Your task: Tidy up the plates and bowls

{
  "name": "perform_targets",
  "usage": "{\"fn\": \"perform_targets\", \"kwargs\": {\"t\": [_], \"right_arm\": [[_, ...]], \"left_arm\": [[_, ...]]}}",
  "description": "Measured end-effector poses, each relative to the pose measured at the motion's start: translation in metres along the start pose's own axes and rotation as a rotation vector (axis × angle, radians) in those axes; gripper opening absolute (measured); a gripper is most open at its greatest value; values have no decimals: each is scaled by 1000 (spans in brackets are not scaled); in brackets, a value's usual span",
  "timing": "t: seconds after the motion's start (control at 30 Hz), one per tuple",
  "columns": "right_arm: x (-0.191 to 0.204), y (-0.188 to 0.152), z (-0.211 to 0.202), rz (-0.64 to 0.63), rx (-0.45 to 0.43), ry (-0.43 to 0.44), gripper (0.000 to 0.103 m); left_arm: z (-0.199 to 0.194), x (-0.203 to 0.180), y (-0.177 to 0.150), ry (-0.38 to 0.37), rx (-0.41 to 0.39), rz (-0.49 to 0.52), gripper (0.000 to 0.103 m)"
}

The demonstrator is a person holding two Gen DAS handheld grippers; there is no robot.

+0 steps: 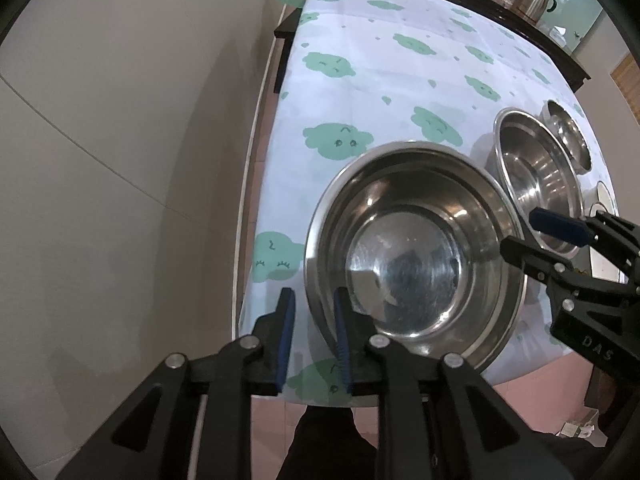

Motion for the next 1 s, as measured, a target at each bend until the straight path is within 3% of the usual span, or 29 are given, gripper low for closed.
{"fn": "perform_targets", "kwargs": {"t": [0.1,0.3,0.43,0.57,1.0], "right_arm": [[-1,2,-5,5,-16,6,48],[-3,5,-12,12,-42,16,48],[-9,7,-13,24,-49,8,48],[-17,9,-18,40,-70,-4,60],[-55,9,-28,94,-101,-36,60]], "left_arm": [[-3,0,1,7,-9,0,41],[-6,-4,9,1,-22,0,54],[-7,-10,14,0,-28,10,56],[-9,-17,21,-3,-39,20,60],[-11,-51,46,-5,-53,70,64]]}}
Point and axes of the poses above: each gripper's, at about its wrist camera, not at the fingertips, and z roughly the way its jaws point, x to its left, y to its top, the point moved 2 cm from there along z, roughly the way its jaws point, and after that the axes turned 2 degrees about -y, right-handed, at the moved point
